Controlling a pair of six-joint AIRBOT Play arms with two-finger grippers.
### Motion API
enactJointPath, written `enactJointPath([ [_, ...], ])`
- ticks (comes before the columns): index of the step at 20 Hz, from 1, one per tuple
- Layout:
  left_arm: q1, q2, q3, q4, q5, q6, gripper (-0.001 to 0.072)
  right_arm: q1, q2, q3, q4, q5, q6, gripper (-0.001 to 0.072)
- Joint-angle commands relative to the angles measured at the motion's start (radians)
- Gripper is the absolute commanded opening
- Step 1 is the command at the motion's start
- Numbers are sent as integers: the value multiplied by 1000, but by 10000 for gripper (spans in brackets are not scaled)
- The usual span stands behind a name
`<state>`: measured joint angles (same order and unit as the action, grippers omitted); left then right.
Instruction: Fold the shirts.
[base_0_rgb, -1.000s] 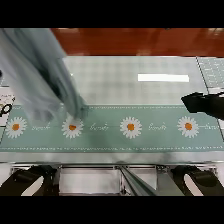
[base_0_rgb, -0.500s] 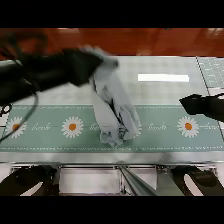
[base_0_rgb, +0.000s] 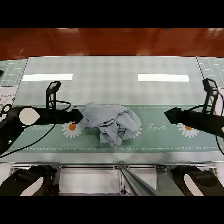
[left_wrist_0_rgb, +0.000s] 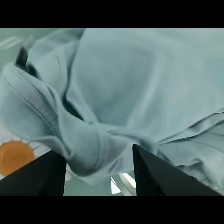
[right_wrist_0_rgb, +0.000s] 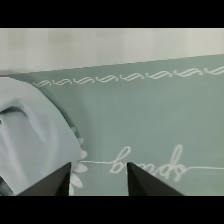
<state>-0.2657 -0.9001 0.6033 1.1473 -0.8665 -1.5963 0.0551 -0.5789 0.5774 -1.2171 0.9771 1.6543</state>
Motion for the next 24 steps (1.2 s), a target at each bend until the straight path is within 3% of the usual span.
enactJointPath([
  [1, 127, -23, 57, 14, -93, -2, 504, -43, -59, -3, 115, -98, -31, 409],
  [4, 332, 47, 225, 41, -167, -3, 503, -260, -72, 181, 24, 13, -98, 408],
  [6, 480, 103, 200, -27, -222, -5, 502, -453, -72, 192, -53, 119, -119, 408],
  [7, 514, 105, 141, -108, -285, 23, 502, -526, -72, 140, -17, 140, -134, 408],
  [9, 489, 95, -37, -316, -365, 158, 502, -571, -72, -47, 257, 75, -288, 407],
  [10, 454, 89, -121, -369, -355, 219, 502, -555, -72, -129, 418, 29, -355, 407],
  [11, 422, 76, -177, -366, -328, 226, 502, -524, -78, -191, 543, 4, -417, 407],
  [12, 396, 52, -219, -365, -306, 227, 502, -488, -94, -219, 581, 2, -441, 407],
  [19, 378, -148, -241, -393, -137, 179, 503, -272, -250, -224, 549, -37, -440, 407],
  [24, 294, -206, -240, -629, 84, 278, 503, -252, -280, -223, 579, -66, -440, 407],
])
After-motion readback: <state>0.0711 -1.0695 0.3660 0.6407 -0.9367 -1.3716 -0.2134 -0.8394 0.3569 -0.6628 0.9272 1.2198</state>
